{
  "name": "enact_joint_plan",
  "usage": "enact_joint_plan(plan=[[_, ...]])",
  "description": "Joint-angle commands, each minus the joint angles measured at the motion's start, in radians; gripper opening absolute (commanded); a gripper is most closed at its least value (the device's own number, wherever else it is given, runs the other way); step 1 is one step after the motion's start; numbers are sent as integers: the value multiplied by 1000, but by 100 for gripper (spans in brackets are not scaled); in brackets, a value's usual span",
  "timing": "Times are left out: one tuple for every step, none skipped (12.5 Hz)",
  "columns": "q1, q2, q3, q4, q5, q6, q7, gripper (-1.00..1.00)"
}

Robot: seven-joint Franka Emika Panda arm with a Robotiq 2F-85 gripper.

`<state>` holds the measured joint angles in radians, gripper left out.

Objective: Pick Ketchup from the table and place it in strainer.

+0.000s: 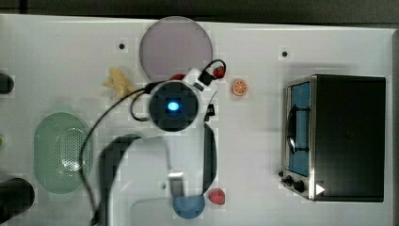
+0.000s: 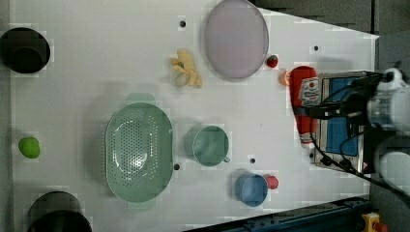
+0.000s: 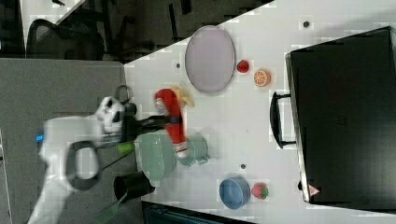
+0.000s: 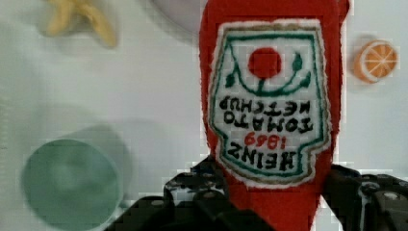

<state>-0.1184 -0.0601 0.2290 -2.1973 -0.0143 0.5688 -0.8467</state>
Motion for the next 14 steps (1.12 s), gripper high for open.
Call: enact_joint_plan(plan=[[33, -54, 102, 24, 10, -126, 207, 23], [41, -61, 139, 32, 12, -142, 266, 23], [48, -59, 179, 39, 21, -141, 330, 23], [53, -53, 220, 44, 37, -140, 401, 23], [57, -44, 261, 45, 60, -136, 479, 23], [60, -32, 302, 45, 77, -123, 548, 23], [62, -14, 345, 46, 84, -99, 608, 23], [63, 9, 386, 46, 84, -60, 663, 23], [65, 38, 424, 45, 84, -9, 715, 23], [66, 73, 457, 45, 84, 48, 773, 23], [67, 112, 485, 45, 84, 99, 842, 23], [70, 156, 509, 45, 84, 147, 889, 23], [73, 203, 530, 45, 83, 199, 914, 23], [78, 253, 543, 44, 83, 245, 925, 23]])
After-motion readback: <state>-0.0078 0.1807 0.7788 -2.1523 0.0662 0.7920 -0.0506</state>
